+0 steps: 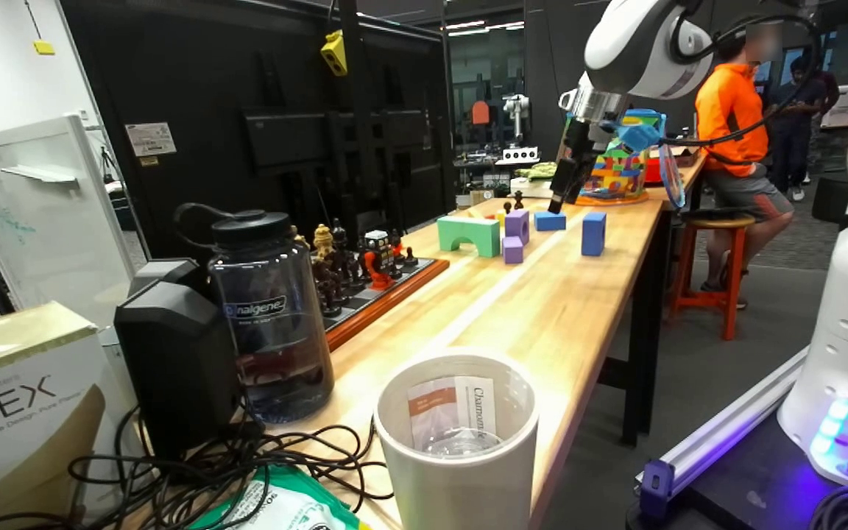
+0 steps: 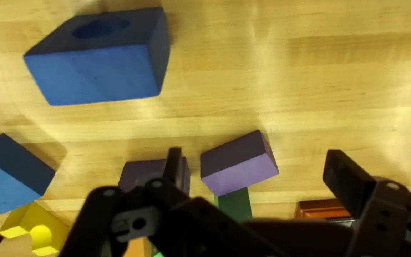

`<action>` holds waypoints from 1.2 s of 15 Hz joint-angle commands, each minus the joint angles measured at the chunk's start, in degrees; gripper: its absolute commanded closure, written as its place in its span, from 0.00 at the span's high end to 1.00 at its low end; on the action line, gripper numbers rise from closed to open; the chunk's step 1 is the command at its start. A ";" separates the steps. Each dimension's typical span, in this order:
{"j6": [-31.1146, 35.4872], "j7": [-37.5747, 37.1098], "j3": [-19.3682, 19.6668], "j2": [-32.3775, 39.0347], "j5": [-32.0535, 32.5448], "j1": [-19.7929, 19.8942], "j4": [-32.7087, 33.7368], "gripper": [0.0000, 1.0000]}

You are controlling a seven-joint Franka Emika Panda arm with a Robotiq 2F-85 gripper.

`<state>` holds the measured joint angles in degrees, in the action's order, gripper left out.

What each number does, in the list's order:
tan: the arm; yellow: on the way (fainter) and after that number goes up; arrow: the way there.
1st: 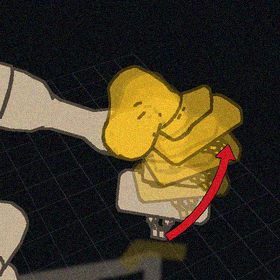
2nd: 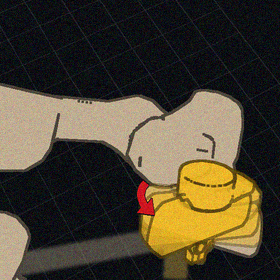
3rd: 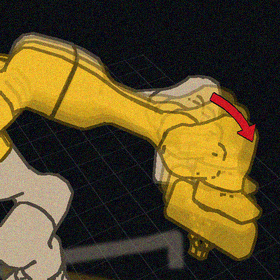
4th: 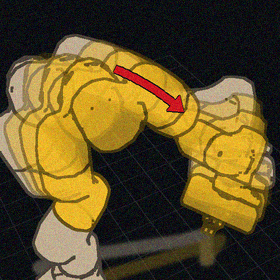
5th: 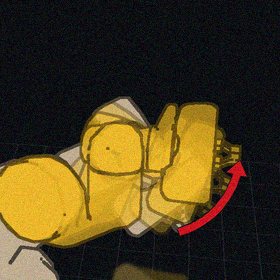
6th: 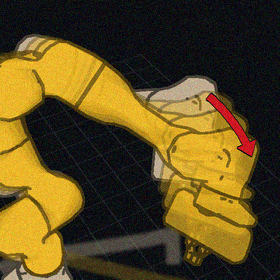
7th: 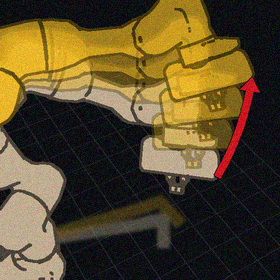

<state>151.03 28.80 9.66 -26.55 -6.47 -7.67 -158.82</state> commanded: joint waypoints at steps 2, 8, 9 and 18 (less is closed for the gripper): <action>0.52 -5.88 0.97 2.17 -10.56 -5.01 1.31 1.00; -2.07 -8.58 -0.72 2.16 -12.65 -4.37 1.11 1.00; -2.16 -8.86 -0.75 2.17 -12.68 -4.34 1.12 1.00; -10.04 -10.60 1.39 2.91 -24.36 -5.58 1.87 1.00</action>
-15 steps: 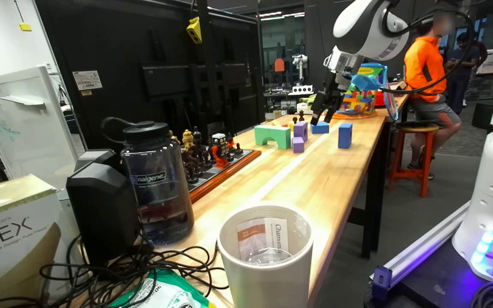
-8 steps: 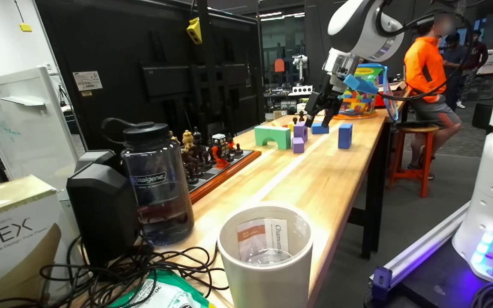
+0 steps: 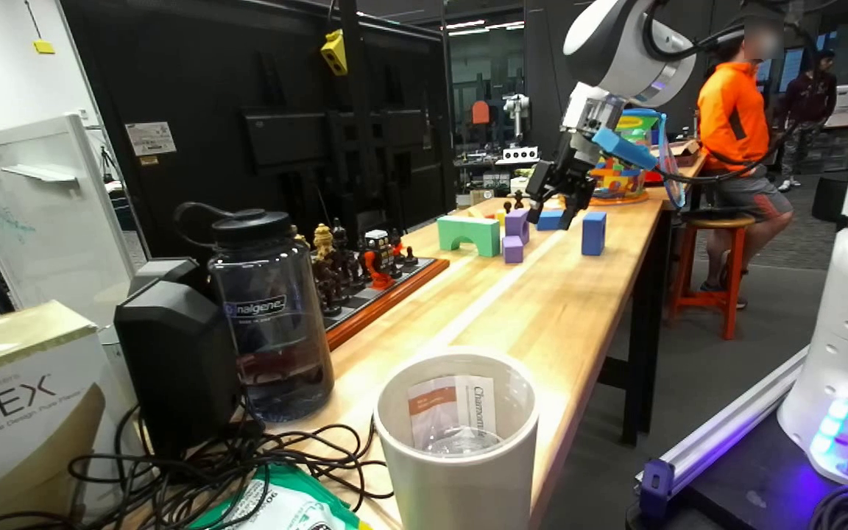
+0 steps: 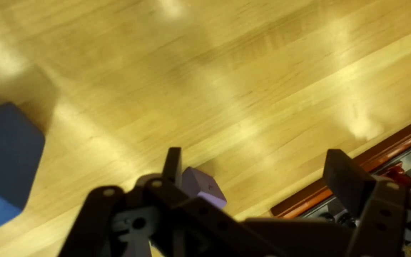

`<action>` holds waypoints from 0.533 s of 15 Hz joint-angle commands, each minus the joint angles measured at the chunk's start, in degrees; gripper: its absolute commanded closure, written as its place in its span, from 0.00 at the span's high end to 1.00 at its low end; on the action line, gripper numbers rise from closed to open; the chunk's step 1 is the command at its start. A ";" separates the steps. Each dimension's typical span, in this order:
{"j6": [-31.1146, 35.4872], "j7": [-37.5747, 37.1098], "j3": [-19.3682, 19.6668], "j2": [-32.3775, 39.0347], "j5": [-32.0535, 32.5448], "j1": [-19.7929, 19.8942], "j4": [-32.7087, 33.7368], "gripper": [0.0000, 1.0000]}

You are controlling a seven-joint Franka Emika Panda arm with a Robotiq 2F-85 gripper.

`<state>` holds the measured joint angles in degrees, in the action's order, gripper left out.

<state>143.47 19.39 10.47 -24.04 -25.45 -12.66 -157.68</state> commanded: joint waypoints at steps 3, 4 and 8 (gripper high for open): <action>-0.99 -1.91 -0.71 -0.24 -11.98 -0.54 0.29 1.00; -0.66 -2.70 -1.60 -0.28 -13.60 -0.23 0.49 1.00; 2.58 -7.54 -5.36 0.76 -17.88 1.11 2.09 1.00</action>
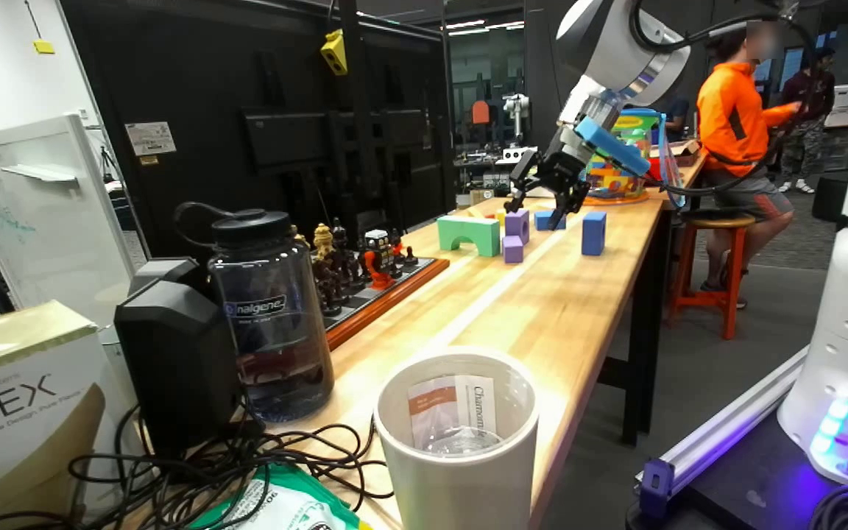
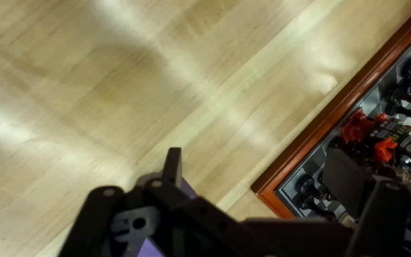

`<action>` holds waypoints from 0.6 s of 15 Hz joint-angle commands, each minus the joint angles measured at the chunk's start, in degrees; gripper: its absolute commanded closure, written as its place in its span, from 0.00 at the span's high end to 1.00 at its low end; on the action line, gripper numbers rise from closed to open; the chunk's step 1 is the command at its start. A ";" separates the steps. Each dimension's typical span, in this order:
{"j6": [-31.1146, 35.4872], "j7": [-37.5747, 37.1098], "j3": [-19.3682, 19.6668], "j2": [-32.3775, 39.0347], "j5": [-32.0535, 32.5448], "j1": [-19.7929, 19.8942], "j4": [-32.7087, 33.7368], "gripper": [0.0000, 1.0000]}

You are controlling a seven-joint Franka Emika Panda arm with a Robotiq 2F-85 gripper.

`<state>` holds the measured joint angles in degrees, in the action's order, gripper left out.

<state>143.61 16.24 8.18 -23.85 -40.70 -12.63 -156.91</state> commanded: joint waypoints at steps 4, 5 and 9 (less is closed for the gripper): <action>6.66 -18.01 -8.46 1.95 0.82 4.15 3.43 1.00; 6.80 -22.25 -9.84 2.43 2.60 5.41 4.14 1.00; 4.13 -40.23 -13.97 3.34 14.60 11.52 6.18 1.00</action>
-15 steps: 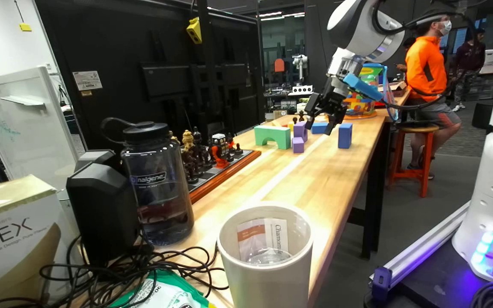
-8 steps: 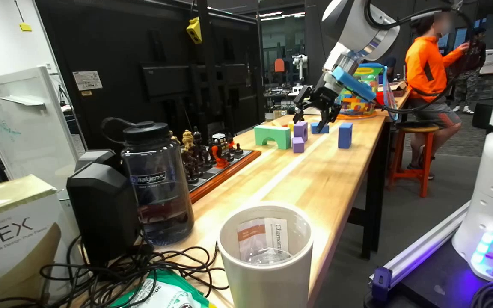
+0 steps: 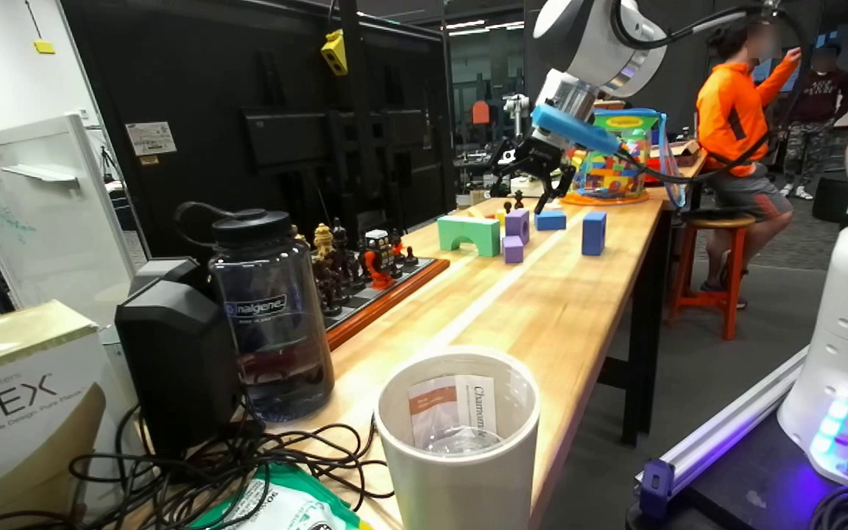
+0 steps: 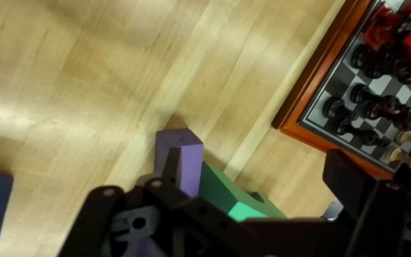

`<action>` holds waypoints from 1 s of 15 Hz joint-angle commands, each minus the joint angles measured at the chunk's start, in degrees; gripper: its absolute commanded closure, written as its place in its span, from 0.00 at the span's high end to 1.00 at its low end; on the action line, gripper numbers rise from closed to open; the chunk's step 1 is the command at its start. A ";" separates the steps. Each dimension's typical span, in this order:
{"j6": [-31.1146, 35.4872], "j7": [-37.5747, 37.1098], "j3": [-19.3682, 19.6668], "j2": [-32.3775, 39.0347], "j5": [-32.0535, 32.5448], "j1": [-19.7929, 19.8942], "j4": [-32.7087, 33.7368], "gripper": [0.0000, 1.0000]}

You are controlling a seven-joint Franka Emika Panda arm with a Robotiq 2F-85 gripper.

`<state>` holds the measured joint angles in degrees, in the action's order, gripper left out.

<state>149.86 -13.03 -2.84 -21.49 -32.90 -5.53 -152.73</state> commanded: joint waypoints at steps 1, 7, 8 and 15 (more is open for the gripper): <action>-3.48 -14.88 -3.39 0.90 9.64 5.65 2.55 1.00; -12.72 -22.16 -1.44 0.35 11.02 6.47 7.26 1.00; -13.44 -19.17 -0.26 0.39 8.83 5.32 7.62 1.00; -12.33 -20.03 -0.98 0.80 9.81 6.05 7.34 1.00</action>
<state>137.68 -33.03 -3.79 -20.67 -23.13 0.46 -145.47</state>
